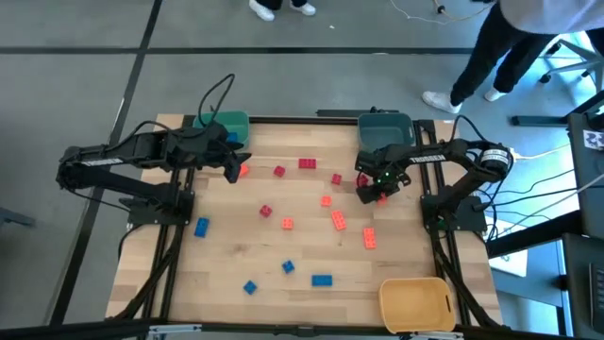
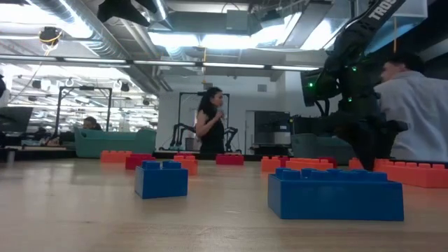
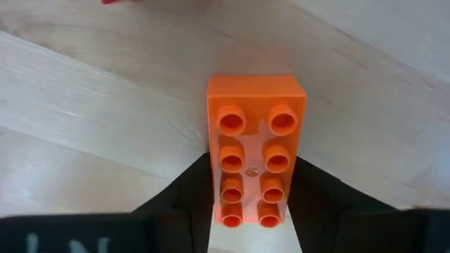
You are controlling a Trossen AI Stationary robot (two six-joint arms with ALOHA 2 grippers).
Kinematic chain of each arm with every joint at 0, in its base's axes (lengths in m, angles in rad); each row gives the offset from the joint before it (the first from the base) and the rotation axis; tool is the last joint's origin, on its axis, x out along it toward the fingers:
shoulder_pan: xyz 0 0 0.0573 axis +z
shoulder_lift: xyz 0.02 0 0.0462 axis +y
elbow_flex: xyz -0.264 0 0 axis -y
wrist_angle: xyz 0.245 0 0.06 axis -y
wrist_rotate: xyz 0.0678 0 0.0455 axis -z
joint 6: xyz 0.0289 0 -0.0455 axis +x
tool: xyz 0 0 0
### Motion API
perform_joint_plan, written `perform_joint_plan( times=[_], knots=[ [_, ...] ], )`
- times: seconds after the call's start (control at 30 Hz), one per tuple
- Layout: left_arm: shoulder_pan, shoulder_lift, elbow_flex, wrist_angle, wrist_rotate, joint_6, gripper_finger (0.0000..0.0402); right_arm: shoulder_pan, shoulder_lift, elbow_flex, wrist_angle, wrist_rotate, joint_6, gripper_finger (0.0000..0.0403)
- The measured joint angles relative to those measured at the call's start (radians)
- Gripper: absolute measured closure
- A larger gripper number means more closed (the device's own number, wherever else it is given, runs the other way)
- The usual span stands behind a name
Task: Sort & place blocks by color
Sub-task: Put the orange game piece into the blue bin
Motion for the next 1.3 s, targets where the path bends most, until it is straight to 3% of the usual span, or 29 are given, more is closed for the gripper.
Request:
perform_joint_plan(
  times=[0.07,0.67,1.0,1.3],
  knots=[
    [0.0,0.0,0.0,0.0,0.0,0.0,0.02,-0.002,0.0,0.027,-0.016,0.037,-0.02,0.026],
    [0.0,0.0,0.0,0.0,0.0,0.0,0.02,-0.064,-0.005,0.293,-0.21,0.01,-0.1,0.026],
    [0.0,0.0,0.0,0.0,0.0,0.0,0.02,-0.253,-0.006,0.474,-0.301,0.049,-0.173,0.026],
    [0.0,0.0,0.0,0.0,0.0,0.0,0.02,-0.457,-0.006,0.536,-0.258,0.051,-0.199,0.026]
  ],
)
